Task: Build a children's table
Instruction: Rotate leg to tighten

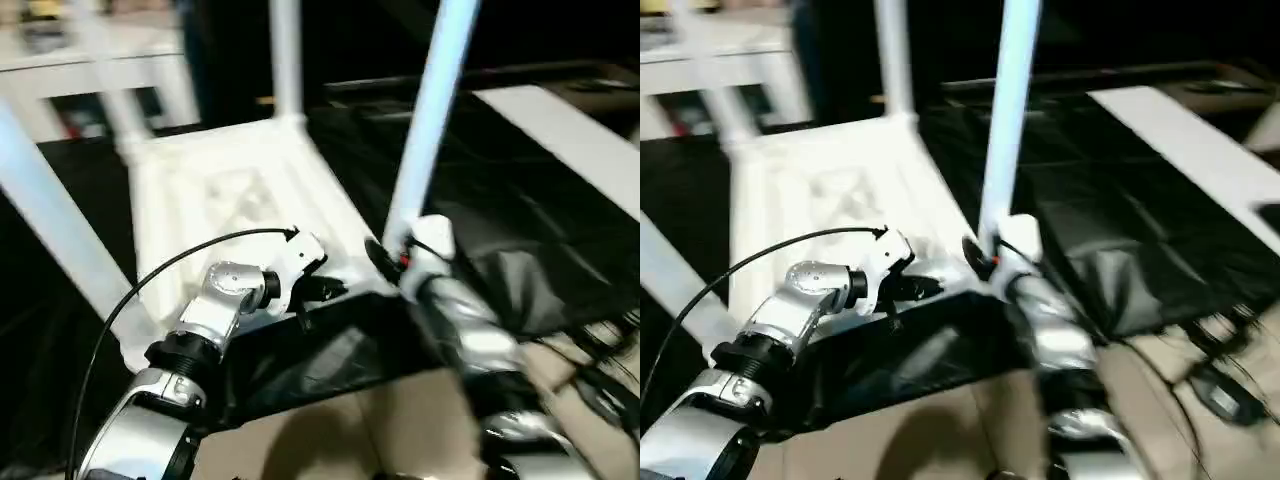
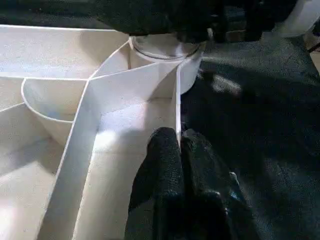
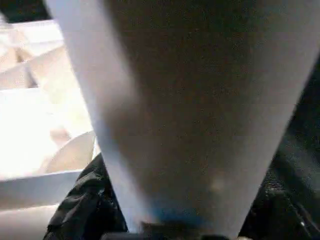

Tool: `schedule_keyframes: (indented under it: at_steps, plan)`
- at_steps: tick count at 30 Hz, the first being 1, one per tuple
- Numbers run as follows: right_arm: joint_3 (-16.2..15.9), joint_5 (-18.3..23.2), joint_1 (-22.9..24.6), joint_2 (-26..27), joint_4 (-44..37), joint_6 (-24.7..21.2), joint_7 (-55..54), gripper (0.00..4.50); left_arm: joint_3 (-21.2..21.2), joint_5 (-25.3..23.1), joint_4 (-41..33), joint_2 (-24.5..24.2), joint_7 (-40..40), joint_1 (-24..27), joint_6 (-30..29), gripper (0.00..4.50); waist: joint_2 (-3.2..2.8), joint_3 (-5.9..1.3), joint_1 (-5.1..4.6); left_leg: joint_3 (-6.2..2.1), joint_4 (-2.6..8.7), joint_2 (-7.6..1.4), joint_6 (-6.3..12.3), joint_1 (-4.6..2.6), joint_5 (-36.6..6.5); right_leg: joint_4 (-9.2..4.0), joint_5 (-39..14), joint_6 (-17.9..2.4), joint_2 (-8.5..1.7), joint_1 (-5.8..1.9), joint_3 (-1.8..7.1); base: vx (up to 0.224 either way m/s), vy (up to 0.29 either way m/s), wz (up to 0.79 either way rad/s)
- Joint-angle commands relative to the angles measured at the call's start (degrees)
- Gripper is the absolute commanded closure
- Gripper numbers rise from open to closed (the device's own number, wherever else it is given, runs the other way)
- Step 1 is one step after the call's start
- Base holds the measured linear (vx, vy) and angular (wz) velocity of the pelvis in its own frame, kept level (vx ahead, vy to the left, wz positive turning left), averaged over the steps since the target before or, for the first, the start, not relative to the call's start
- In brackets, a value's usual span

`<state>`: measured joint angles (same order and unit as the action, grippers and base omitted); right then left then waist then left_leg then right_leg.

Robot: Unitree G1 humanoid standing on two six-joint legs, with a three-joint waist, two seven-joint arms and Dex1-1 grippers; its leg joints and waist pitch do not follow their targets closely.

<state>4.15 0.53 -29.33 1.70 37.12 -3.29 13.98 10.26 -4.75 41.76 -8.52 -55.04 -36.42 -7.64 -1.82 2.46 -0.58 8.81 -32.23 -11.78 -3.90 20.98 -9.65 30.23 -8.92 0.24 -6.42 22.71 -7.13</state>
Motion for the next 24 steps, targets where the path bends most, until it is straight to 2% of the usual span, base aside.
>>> schedule_keyframes:
  at_steps: [1, 4, 5, 9, 10, 11, 12, 13, 14, 15, 16, 17, 19, 20, 21, 22, 24]
  plan:
    - [-3.9, -0.2, 0.3, 3.1, 3.2, -1.2, 1.3, 1.77, 2.4, 1.0, -2.3, 2.9, -1.7, -0.8, 1.4, 4.5, -0.4, -2.49, -0.25, -0.78, 4.82, -0.74, -0.84, -1.15, -33.7, -4.83, -32.6, -4.9, -2.11, -1.71, 1.14, 0.0, 0.0, 0.0]
    - [-4.9, -1.3, 0.1, 1.4, 3.3, 1.0, 3.6, 1.58, 2.4, 0.8, -1.9, 1.5, -2.4, -0.9, 2.4, 4.5, -0.13, -2.62, -0.32, -0.55, 4.83, -0.8, -0.34, -0.95, -32.4, -4.35, -29.9, -6.7, -2.22, -1.76, 1.7, 0.0, 0.0, 0.0]
    - [-4.8, -1.3, 0.2, 0.8, 3.3, 1.6, 4.2, 1.41, 2.4, 0.7, -1.8, 1.0, -2.4, -0.9, 2.7, 4.5, -0.16, -2.69, -0.27, -0.35, 4.89, -0.9, -0.11, -0.7, -31.1, -3.92, -27.2, -8.0, -2.21, -1.89, 2.13, 0.0, 0.0, 0.0]
    - [-4.9, -0.6, 1.2, -1.5, 1.9, 2.9, 7.6, 1.2, 2.2, 0.7, -1.3, 0.0, -2.7, -0.9, 3.5, 4.5, 0.19, -2.93, 0.24, 0.39, 4.58, -0.83, 1.11, -0.57, -26.9, -3.33, -23.5, -9.9, -2.22, -1.99, 2.72, 0.0, 0.0, 0.0]
    - [-4.9, -0.5, 1.5, -2.1, 1.5, 3.1, 8.6, 1.2, 2.2, 0.7, -1.2, -0.1, -2.8, -0.9, 3.6, 4.5, 0.06, -2.93, 0.36, 0.52, 4.49, -0.81, 1.32, -0.62, -26.4, -3.29, -23.3, -10.1, -2.23, -1.93, 2.85, 0.0, 0.0, 0.0]
    - [-4.5, 0.3, 2.4, -3.6, 0.1, 3.1, 11.0, 1.2, 2.2, 0.6, -0.9, -0.4, -2.9, -1.0, 4.0, 4.5, 0.31, -2.97, 0.58, 0.74, 4.37, -0.78, 1.71, -0.62, -25.4, -3.19, -23.1, -10.3, -2.16, -1.93, 2.99, 0.0, 0.0, 0.0]
    - [-3.7, 2.5, 4.0, -5.6, -2.3, 2.3, 15.2, 1.2, 2.1, 0.6, -0.6, -0.7, -3.1, -1.1, 4.4, 4.5, 0.28, -2.91, 0.93, 0.96, 4.32, -0.78, 2.13, -0.64, -24.6, -3.21, -22.7, -10.2, -1.93, -1.93, 3.15, 0.0, 0.0, 0.0]
    - [-3.3, 4.2, 5.4, -7.4, -4.6, 1.8, 18.8, 1.2, 2.0, 0.5, -0.2, -1.0, -2.9, -1.2, 4.9, 4.5, 0.12, -3.08, 1.59, 1.16, 4.11, -0.9, 2.73, -1.1, -23.9, -3.0, -21.5, -10.4, -1.86, -1.84, 3.42, 0.0, 0.0, 0.0]
    - [-3.2, 5.2, 6.3, -8.6, -6.1, 1.5, 21.1, 1.2, 2.0, 0.3, 0.0, -1.2, -2.8, -1.2, 5.3, 4.5, 0.06, -3.06, 1.76, 1.36, 4.06, -0.92, 3.11, -1.14, -23.6, -3.0, -20.6, -10.7, -1.75, -1.69, 3.58, 0.0, 0.0, 0.0]
    - [-3.2, 6.9, 8.0, -10.8, -8.9, 0.9, 25.0, 1.2, 1.9, 0.4, 0.2, -1.5, -3.1, -1.3, 5.6, 4.5, -0.35, -3.22, 2.1, 1.51, 3.93, -0.99, 3.27, -1.29, -22.8, -2.66, -19.2, -11.6, -1.72, -1.61, 3.78, 0.0, 0.0, 0.0]
    - [-3.0, 8.7, 9.5, -12.8, -11.5, -0.2, 28.5, 1.2, 1.9, 0.4, 0.4, -1.8, -3.4, -1.3, 5.8, 4.5, -0.01, -3.18, 2.29, 1.68, 3.96, -1.02, 3.6, -1.22, -22.4, -2.88, -18.8, -11.6, -1.62, -1.76, 3.8, 0.0, 0.0, 0.0]
    - [-2.5, 11.3, 11.8, -16.0, -15.2, -2.1, 33.3, 1.2, 1.9, 0.4, 0.8, -2.3, -3.7, -1.4, 6.6, 4.5, 0.08, -3.26, 2.69, 1.7, 3.93, -1.05, 4.17, -0.92, -21.2, -2.5, -17.9, -11.7, -1.49, -2.18, 3.81, 0.0, 0.0, 0.0]
    - [-2.0, 13.4, 13.6, -18.6, -17.9, -3.7, 37.0, 1.2, 1.8, 0.4, 1.2, -2.7, -3.8, -1.4, 7.2, 4.5, -0.16, -3.45, 3.22, 1.75, 3.69, -1.17, 5.01, -1.01, -20.0, -2.37, -16.5, -11.7, -1.39, -2.31, 3.86, 0.0, 0.0, 0.0]
    - [-1.4, 15.2, 15.1, -20.9, -20.1, -5.4, 40.0, 1.2, 1.7, 0.6, 1.4, -3.0, -4.1, -1.4, 7.6, 4.5, -0.16, -3.54, 3.36, 1.89, 3.56, -1.15, 5.23, -0.84, -19.0, -2.11, -15.3, -12.6, -1.45, -2.2, 3.87, 0.0, 0.0, 0.0]
    - [-1.4, 15.2, 15.1, -20.9, -20.1, -5.4, 40.1, 1.2, 1.7, 0.6, 1.4, -3.0, -4.1, -1.4, 7.6, 4.5, -0.32, -3.51, 3.34, 1.71, 3.59, -1.1, 5.14, -0.05, -17.9, -1.9, -15.6, -12.4, -1.54, -2.8, 3.68, 0.0, 0.0, 0.0]
    - [-0.8, 16.5, 16.4, -23.4, -21.9, -7.1, 42.4, 1.2, 1.6, 0.9, 1.3, -3.5, -4.7, -1.3, 8.0, 4.5, -0.34, -3.5, 3.35, 1.66, 3.58, -1.09, 5.03, 0.1, -17.7, -1.89, -16.1, -12.1, -1.57, -2.77, 3.61, 0.0, 0.0, 0.0]
    - [-0.3, 17.6, 17.7, -25.4, -23.6, -8.7, 44.4, 1.2, 1.5, 1.2, 1.1, -4.0, -5.3, -1.1, 8.5, 4.5, -0.13, -3.73, 3.66, 1.72, 3.19, -1.12, 5.45, -0.03, -15.8, -1.72, -15.4, -12.4, -1.62, -2.79, 3.67, 0.0, 0.0, 0.0]
